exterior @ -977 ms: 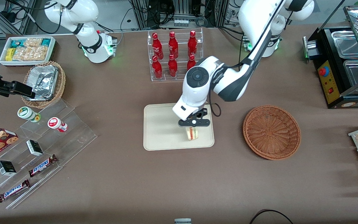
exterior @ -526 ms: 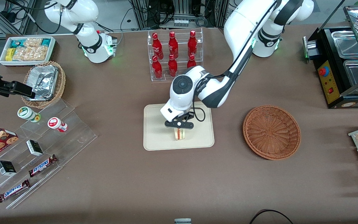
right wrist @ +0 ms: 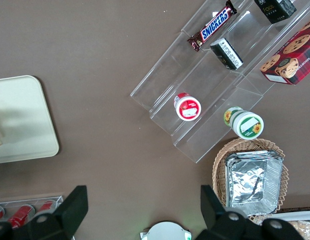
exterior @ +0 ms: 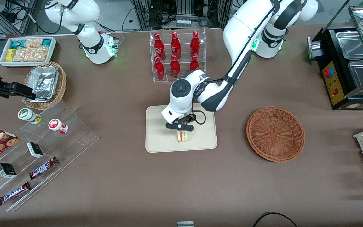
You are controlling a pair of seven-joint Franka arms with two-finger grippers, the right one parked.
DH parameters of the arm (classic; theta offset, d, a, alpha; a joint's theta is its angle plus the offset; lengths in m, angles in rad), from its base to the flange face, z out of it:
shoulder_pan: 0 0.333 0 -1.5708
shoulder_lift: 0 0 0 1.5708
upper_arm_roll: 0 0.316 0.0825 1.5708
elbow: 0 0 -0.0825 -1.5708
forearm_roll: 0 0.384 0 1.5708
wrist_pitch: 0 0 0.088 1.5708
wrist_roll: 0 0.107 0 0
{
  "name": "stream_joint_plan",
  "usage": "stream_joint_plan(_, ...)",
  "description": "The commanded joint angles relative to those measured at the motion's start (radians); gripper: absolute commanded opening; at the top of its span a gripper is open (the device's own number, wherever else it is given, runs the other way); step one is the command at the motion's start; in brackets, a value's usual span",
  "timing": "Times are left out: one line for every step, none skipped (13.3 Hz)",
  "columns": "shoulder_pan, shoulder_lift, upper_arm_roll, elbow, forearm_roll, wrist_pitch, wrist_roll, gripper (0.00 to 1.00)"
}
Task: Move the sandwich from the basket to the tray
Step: 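Lower the sandwich onto the tray and open the left gripper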
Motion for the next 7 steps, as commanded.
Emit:
stream_joint_plan(-0.018,0.031,0.008,0.021,0.011,0.001,0.007,0.08)
stream_joint_plan(-0.018,0.034,0.007,0.021,0.011,0.001,0.004,0.70)
stream_joint_plan(-0.018,0.032,0.008,0.021,0.011,0.000,0.005,1.00)
stream_joint_plan(-0.015,0.028,0.008,0.022,0.009,-0.002,-0.001,1.00)
stream_joint_plan(-0.014,0.022,0.008,0.025,0.009,-0.003,-0.002,1.00)
stream_joint_plan(-0.012,0.016,0.008,0.030,0.008,-0.005,-0.007,1.00)
stream_joint_plan(-0.011,-0.004,0.010,0.030,0.011,-0.008,-0.010,1.00)
